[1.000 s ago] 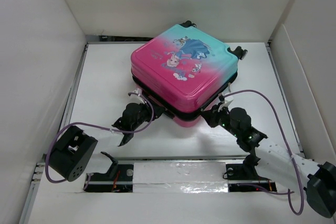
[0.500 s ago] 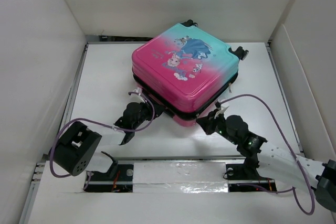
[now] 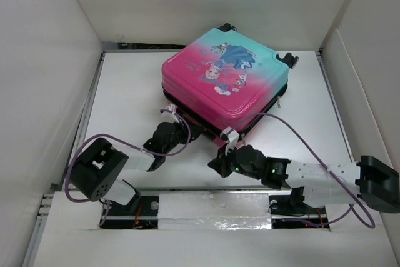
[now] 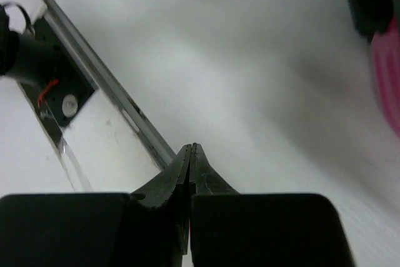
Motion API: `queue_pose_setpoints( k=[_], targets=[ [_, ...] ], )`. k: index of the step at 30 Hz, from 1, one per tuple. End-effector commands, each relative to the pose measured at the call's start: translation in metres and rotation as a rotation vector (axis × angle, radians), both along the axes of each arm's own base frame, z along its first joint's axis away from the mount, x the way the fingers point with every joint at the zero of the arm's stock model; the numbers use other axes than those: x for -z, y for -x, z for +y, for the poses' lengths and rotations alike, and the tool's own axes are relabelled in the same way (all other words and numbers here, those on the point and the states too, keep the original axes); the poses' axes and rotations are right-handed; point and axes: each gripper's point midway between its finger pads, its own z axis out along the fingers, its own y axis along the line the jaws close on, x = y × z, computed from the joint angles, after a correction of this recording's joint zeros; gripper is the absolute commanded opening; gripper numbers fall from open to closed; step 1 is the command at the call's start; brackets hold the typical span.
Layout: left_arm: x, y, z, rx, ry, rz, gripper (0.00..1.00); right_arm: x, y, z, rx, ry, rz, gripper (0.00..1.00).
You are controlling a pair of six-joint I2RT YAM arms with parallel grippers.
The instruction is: Pack the luggage
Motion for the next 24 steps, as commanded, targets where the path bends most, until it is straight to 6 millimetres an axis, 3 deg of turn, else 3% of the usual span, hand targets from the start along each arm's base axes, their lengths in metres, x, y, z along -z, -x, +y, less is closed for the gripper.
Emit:
queue_pose_setpoints(
  k=[1,3,4,5,7,8,11,16,24],
  targets=[
    [-0.041,0.002,-0.017,0.074,0.045,-0.141,0.00,-0.044,-0.030,-0.007,0.181,-0.072,-0.091,0.00],
    [-0.037,0.003,-0.012,0.061,0.021,-0.137,0.00,-0.036,-0.040,-0.036,0.307,-0.032,-0.100,0.02],
    [-0.041,0.003,-0.009,0.050,0.019,-0.147,0.00,-0.046,-0.040,-0.049,0.332,-0.067,-0.109,0.09],
    [-0.041,0.003,-0.007,0.044,0.012,-0.148,0.00,-0.032,-0.041,-0.066,0.361,-0.024,-0.102,0.15],
    [-0.040,0.004,-0.005,0.039,0.004,-0.146,0.00,-0.036,-0.049,-0.084,0.399,-0.054,-0.101,0.29],
    [-0.041,0.004,-0.005,0.037,0.007,-0.148,0.00,-0.036,-0.047,-0.097,0.409,-0.052,-0.094,0.40],
    [-0.041,0.004,-0.005,0.041,0.003,-0.149,0.00,-0.029,-0.048,-0.119,0.461,-0.051,-0.068,0.46],
    [-0.042,0.004,-0.006,0.047,0.007,-0.151,0.00,-0.014,-0.053,-0.134,0.491,-0.021,-0.045,0.40],
    [-0.040,0.005,-0.007,0.054,0.001,-0.144,0.00,-0.022,-0.082,-0.136,0.489,0.068,-0.137,0.52]
  ],
)
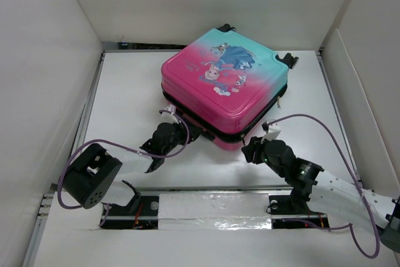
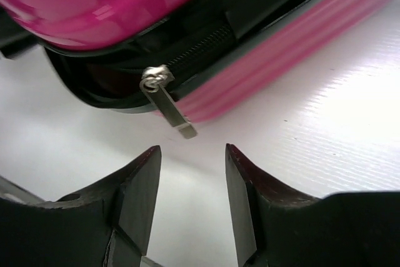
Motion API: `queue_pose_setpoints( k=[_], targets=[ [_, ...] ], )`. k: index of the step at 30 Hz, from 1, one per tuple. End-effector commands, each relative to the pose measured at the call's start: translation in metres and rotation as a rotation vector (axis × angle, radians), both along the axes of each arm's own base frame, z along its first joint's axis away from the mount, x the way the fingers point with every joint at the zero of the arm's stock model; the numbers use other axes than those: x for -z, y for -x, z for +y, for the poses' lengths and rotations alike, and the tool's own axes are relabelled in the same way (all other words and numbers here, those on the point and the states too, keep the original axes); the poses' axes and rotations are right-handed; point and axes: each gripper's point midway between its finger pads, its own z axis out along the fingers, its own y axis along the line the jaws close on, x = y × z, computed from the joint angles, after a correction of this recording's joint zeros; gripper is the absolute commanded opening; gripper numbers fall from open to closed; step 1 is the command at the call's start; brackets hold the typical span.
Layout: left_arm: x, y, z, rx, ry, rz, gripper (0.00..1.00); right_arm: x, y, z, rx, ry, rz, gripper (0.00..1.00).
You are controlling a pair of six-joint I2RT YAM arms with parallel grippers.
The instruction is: Pack the luggage
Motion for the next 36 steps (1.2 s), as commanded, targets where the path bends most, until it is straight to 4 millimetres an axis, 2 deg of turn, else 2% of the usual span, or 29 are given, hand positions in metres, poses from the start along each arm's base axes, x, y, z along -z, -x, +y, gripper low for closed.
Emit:
queue_pose_setpoints(
  k=[1,7,14,19,22,26,29,31,33,34,35,36],
  targets=[
    [-0.037,0.000,-0.013,0.075,0.031,-0.148,0.00,-0.024,-0.015,0.007,-0.025,0.014,-0.080,0.52],
    [-0.032,0.001,-0.013,0.083,0.026,-0.137,0.00,-0.034,-0.024,0.019,-0.094,0.010,-0.137,0.51],
    [-0.030,0.000,-0.016,0.090,0.026,-0.131,0.00,-0.050,-0.028,0.021,-0.120,0.016,-0.210,0.48],
    [-0.029,0.000,-0.018,0.093,0.032,-0.129,0.00,-0.047,-0.035,0.026,-0.138,0.035,-0.204,0.44],
    [-0.029,0.000,-0.017,0.093,0.033,-0.128,0.00,-0.045,-0.040,0.029,-0.134,0.039,-0.192,0.36],
    [-0.031,0.000,-0.017,0.093,0.034,-0.133,0.00,-0.043,-0.039,0.034,-0.153,0.029,-0.182,0.13],
    [-0.034,-0.001,-0.021,0.101,0.043,-0.138,0.00,-0.042,-0.030,0.048,-0.235,-0.008,-0.165,0.00],
    [-0.037,-0.004,-0.023,0.102,0.050,-0.146,0.00,-0.035,-0.019,0.057,-0.285,-0.035,-0.137,0.00],
    [-0.040,-0.006,-0.024,0.099,0.053,-0.152,0.00,-0.037,-0.006,0.067,-0.327,-0.081,-0.130,0.00],
    [-0.042,-0.008,-0.026,0.098,0.057,-0.158,0.00,-0.035,0.005,0.074,-0.358,-0.104,-0.116,0.00],
    [-0.044,-0.009,-0.026,0.096,0.060,-0.162,0.00,-0.032,0.006,0.074,-0.358,-0.102,-0.114,0.00],
    [-0.046,-0.011,-0.027,0.094,0.063,-0.167,0.00,-0.033,0.019,0.083,-0.399,-0.121,-0.102,0.00]
  ],
)
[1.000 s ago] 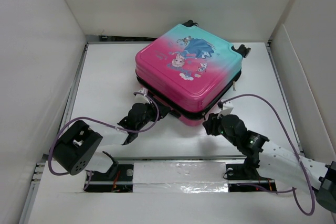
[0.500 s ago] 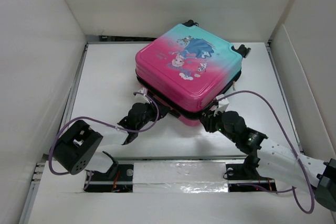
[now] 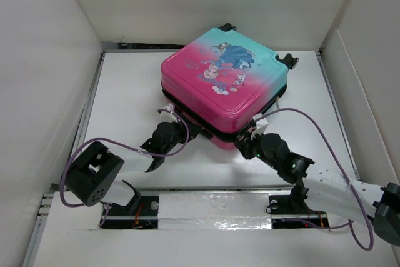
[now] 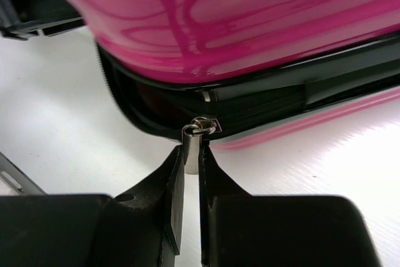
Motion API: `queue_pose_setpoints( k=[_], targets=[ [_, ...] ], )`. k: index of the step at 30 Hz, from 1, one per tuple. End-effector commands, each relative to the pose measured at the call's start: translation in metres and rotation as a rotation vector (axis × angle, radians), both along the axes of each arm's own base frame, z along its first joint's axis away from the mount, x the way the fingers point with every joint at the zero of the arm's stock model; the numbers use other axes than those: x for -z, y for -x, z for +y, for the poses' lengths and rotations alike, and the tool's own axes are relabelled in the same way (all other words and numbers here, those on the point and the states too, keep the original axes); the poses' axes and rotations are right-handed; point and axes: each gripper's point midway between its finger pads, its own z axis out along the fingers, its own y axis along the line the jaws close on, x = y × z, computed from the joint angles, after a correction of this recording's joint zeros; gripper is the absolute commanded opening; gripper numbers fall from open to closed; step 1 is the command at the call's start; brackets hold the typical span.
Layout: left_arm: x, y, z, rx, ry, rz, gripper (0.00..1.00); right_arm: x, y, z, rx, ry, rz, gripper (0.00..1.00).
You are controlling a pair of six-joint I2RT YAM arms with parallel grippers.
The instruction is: Pack the luggage
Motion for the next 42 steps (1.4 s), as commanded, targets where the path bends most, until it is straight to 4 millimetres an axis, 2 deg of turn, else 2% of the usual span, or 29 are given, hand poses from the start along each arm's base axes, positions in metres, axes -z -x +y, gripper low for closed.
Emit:
queue_pose_setpoints(
  k=[1,4,5,8,10,11,13,15,16,20,22,25,26,27,28,29,31,32,33,34,35,36,37,38,39,40,41,42],
  targets=[
    [-0.047,-0.005,-0.033,0.129,0.071,-0.151,0.00,-0.022,0.035,0.044,-0.177,-0.146,0.005,0.00],
    [-0.050,-0.008,-0.037,0.130,0.089,-0.155,0.00,-0.019,0.053,0.062,-0.222,-0.135,0.031,0.00],
    [-0.050,-0.008,-0.038,0.128,0.096,-0.151,0.00,-0.028,0.055,0.070,-0.234,-0.148,0.023,0.00],
    [-0.048,-0.011,-0.035,0.100,0.102,-0.150,0.00,-0.035,0.070,0.089,-0.282,-0.141,0.013,0.00],
    [-0.048,-0.010,-0.036,0.107,0.108,-0.147,0.00,-0.051,0.071,0.102,-0.298,-0.168,-0.012,0.00],
    [-0.048,-0.010,-0.037,0.108,0.111,-0.147,0.00,-0.048,0.069,0.108,-0.299,-0.165,-0.012,0.00],
    [-0.049,-0.008,-0.042,0.125,0.116,-0.148,0.00,-0.056,0.065,0.121,-0.295,-0.168,-0.016,0.00],
    [-0.049,-0.002,-0.048,0.145,0.117,-0.147,0.00,-0.049,0.062,0.130,-0.271,-0.137,-0.003,0.00],
    [-0.048,0.001,-0.051,0.148,0.114,-0.147,0.00,-0.062,0.061,0.138,-0.259,-0.156,-0.021,0.00],
    [-0.046,0.003,-0.049,0.143,0.126,-0.139,0.00,-0.088,0.070,0.158,-0.322,-0.220,-0.085,0.00],
    [-0.044,0.005,-0.049,0.147,0.128,-0.135,0.00,-0.095,0.070,0.157,-0.328,-0.229,-0.106,0.00],
    [-0.042,0.006,-0.041,0.117,0.122,-0.132,0.00,-0.086,0.066,0.139,-0.272,-0.183,-0.090,0.00],
    [-0.042,0.006,-0.038,0.108,0.114,-0.133,0.00,-0.070,0.068,0.130,-0.270,-0.127,-0.066,0.00],
    [-0.040,0.006,-0.035,0.101,0.102,-0.131,0.00,-0.064,0.070,0.125,-0.265,-0.123,-0.047,0.07],
    [-0.038,0.006,-0.029,0.087,0.081,-0.118,0.00,-0.057,0.073,0.120,-0.266,-0.113,-0.032,0.21],
    [-0.036,0.001,-0.020,0.064,0.068,-0.116,0.21,-0.050,0.076,0.110,-0.262,-0.087,-0.010,0.47],
    [-0.037,0.001,-0.003,0.034,0.051,-0.122,0.43,-0.036,0.082,0.096,-0.255,-0.052,0.034,0.60],
    [-0.038,-0.004,0.010,-0.017,0.034,-0.131,0.59,-0.039,0.084,0.085,-0.247,-0.044,0.037,0.67],
    [-0.031,-0.009,0.027,-0.065,-0.008,-0.110,0.63,-0.036,0.084,0.076,-0.229,-0.031,0.048,0.68],
    [-0.045,-0.013,0.040,-0.117,-0.005,-0.149,0.67,-0.041,0.079,0.068,-0.188,-0.036,0.032,0.68],
    [-0.052,-0.017,0.050,-0.152,-0.009,-0.163,0.69,-0.043,0.076,0.059,-0.161,-0.030,0.020,0.67],
    [-0.057,-0.025,0.066,-0.206,-0.014,-0.173,0.70,-0.059,0.073,0.050,-0.138,-0.070,-0.016,0.65],
    [-0.076,-0.029,0.074,-0.234,0.002,-0.210,0.70,-0.066,0.067,0.042,-0.090,-0.077,-0.044,0.60],
    [-0.088,-0.032,0.080,-0.253,0.010,-0.235,0.70,-0.068,0.060,0.031,-0.052,-0.067,-0.057,0.39],
    [-0.096,-0.036,0.085,-0.270,0.010,-0.250,0.70,-0.079,0.047,0.017,0.024,-0.096,-0.069,0.27],
    [-0.121,-0.047,0.093,-0.310,0.021,-0.295,0.71,-0.086,0.035,0.004,0.104,-0.101,-0.085,0.15],
    [-0.129,-0.053,0.097,-0.326,0.019,-0.304,0.72,-0.087,0.025,-0.008,0.162,-0.098,-0.093,0.00],
    [-0.137,-0.060,0.100,-0.343,0.024,-0.309,0.72,-0.086,0.005,-0.033,0.279,-0.081,-0.094,0.00]
  ],
)
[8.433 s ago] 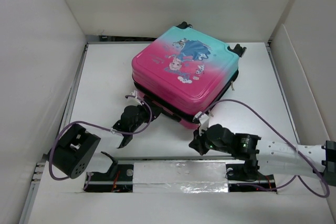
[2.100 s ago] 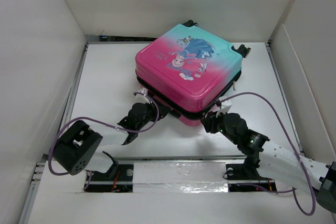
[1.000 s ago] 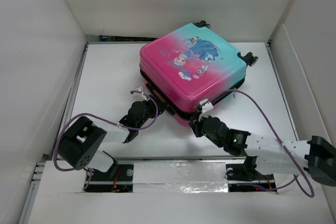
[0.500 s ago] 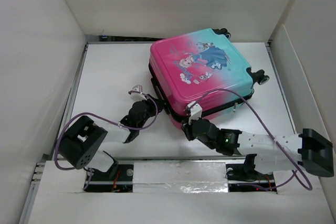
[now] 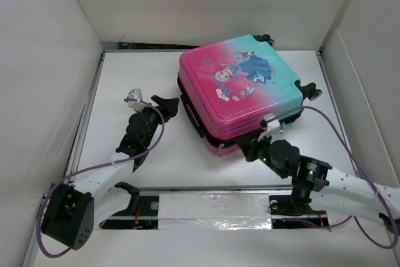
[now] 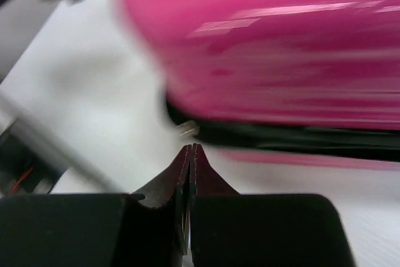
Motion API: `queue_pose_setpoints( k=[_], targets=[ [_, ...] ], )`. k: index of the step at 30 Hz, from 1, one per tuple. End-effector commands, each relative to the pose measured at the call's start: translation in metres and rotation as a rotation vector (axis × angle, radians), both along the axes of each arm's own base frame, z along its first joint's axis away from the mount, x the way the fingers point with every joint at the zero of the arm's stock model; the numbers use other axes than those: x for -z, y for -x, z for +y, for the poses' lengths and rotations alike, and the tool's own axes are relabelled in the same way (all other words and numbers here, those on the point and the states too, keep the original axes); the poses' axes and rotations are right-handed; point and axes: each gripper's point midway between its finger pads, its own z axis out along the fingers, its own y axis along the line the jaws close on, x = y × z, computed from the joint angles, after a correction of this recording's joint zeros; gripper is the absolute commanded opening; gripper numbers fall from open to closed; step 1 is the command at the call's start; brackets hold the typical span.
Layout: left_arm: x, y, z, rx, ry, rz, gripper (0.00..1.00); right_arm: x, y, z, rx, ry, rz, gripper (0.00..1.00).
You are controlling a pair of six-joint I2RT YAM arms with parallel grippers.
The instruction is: Pack the luggage
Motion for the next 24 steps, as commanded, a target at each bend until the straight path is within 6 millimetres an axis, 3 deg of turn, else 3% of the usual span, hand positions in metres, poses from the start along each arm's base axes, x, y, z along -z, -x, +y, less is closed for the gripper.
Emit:
queue_pose_setpoints(
  k=[1,2,3,4,6,7,10,11,13,14,15,16,17,20,23,24],
  targets=[
    [-0.048,-0.034,0.018,-0.070,0.006,-0.068,0.72,-0.008,-0.051,-0.069,0.354,0.022,-0.012,0.00],
    [-0.059,-0.042,0.020,-0.077,0.059,-0.095,0.72,-0.012,-0.070,-0.098,0.481,0.021,-0.019,0.00],
    [-0.058,-0.048,0.023,-0.082,0.079,-0.078,0.72,-0.014,-0.070,-0.099,0.485,0.012,-0.025,0.00],
    [-0.067,-0.062,0.020,-0.066,0.106,-0.097,0.72,-0.015,-0.086,-0.128,0.597,0.019,-0.032,0.00],
    [-0.072,-0.080,0.024,-0.079,0.126,-0.093,0.72,-0.018,-0.101,-0.156,0.700,0.019,-0.044,0.00],
    [-0.073,-0.098,0.027,-0.105,0.120,-0.077,0.72,-0.018,-0.111,-0.182,0.776,0.035,-0.045,0.00],
    [-0.071,-0.123,0.030,-0.127,0.121,-0.057,0.72,-0.018,-0.131,-0.205,0.827,0.033,-0.054,0.00],
    [-0.068,-0.127,0.028,-0.123,0.122,-0.051,0.74,-0.018,-0.137,-0.226,0.890,0.030,-0.054,0.00],
    [-0.064,-0.139,0.034,-0.136,0.126,-0.035,0.75,-0.026,-0.148,-0.238,0.909,-0.001,-0.076,0.00],
    [-0.061,-0.141,0.030,-0.112,0.128,-0.025,0.76,-0.030,-0.152,-0.237,0.882,-0.022,-0.082,0.07],
    [-0.059,-0.144,0.035,-0.116,0.131,-0.020,0.77,-0.036,-0.154,-0.252,0.922,-0.033,-0.097,0.12],
    [-0.054,-0.150,0.039,-0.117,0.146,-0.006,0.77,-0.047,-0.155,-0.253,0.910,-0.058,-0.114,0.21],
    [-0.052,-0.152,0.041,-0.110,0.156,-0.003,0.78,-0.053,-0.155,-0.256,0.908,-0.073,-0.125,0.49],
    [-0.051,-0.161,0.045,-0.077,0.179,-0.006,0.85,-0.068,-0.147,-0.261,0.888,-0.108,-0.169,0.84],
    [-0.054,-0.170,0.036,-0.030,0.173,-0.015,0.91,-0.070,-0.144,-0.274,0.931,-0.130,-0.178,1.00],
    [-0.056,-0.173,0.032,-0.011,0.176,-0.021,0.92,-0.077,-0.148,-0.277,0.932,-0.145,-0.203,1.00]
  ],
)
